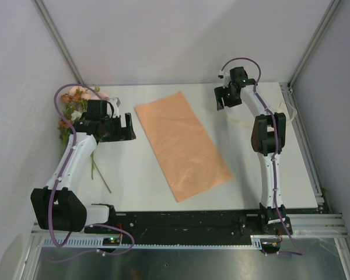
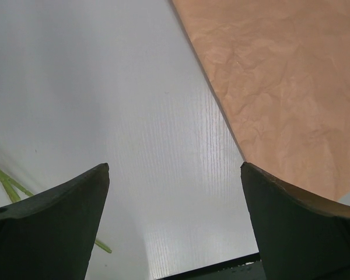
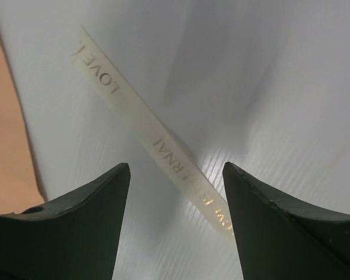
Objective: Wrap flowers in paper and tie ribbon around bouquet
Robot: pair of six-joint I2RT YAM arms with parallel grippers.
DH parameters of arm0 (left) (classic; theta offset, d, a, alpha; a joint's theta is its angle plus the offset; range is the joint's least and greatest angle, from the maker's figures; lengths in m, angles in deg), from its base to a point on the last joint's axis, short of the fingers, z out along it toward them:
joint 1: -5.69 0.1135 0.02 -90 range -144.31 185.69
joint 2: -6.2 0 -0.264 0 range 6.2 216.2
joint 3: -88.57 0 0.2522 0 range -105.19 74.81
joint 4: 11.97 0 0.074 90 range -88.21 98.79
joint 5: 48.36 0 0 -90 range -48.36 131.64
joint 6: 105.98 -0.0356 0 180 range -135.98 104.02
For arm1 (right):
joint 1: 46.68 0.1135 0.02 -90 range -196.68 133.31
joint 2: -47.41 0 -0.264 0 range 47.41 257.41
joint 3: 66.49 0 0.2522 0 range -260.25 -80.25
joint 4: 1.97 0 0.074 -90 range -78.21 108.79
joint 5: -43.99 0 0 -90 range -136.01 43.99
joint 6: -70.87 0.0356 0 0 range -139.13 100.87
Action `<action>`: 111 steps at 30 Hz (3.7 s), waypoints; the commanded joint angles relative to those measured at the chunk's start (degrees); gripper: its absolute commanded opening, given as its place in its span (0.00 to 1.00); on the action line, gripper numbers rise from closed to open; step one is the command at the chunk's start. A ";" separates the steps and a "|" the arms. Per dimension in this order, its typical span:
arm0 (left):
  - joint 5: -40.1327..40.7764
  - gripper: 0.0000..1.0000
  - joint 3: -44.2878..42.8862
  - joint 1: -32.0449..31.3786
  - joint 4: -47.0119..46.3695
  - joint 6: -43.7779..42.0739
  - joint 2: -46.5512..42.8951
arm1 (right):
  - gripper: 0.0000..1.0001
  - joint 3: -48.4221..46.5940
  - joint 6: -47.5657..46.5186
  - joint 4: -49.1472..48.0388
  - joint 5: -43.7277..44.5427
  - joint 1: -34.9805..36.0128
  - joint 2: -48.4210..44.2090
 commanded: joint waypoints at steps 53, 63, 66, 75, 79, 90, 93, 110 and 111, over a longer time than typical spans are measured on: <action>-11.38 0.66 -10.90 -8.92 -23.16 15.54 42.61 | 0.71 31.83 3.60 5.31 -32.66 -3.11 -18.10; -13.57 0.44 -16.90 -11.51 -23.21 14.99 47.64 | 0.60 29.12 9.96 -0.25 -33.86 2.23 -10.63; -13.64 0.43 -18.21 -11.98 -23.22 15.31 48.86 | 0.57 28.95 10.03 0.64 -35.34 2.38 -10.29; -11.51 0.41 -17.01 -11.80 -23.16 14.72 48.41 | 0.69 38.22 9.68 -1.37 -24.15 -5.40 -22.94; -11.56 0.40 -17.14 -11.75 -23.23 14.63 48.62 | 0.68 37.65 9.48 -0.76 -21.09 -8.73 -20.19; -12.49 0.37 -18.81 -11.82 -23.20 14.35 49.53 | 0.50 31.63 11.23 1.61 -30.11 -4.06 -12.08; -12.96 0.35 -20.10 -11.97 -23.23 14.93 50.51 | 0.34 29.70 10.73 3.46 -32.83 -1.95 -10.28; -12.92 0.33 -21.37 -12.45 -23.04 13.96 51.15 | 0.65 39.28 12.03 -1.84 -13.01 -4.82 -22.18; -12.96 0.33 -21.42 -12.45 -23.05 14.04 51.20 | 0.66 39.25 12.48 -1.71 -12.52 -4.61 -21.50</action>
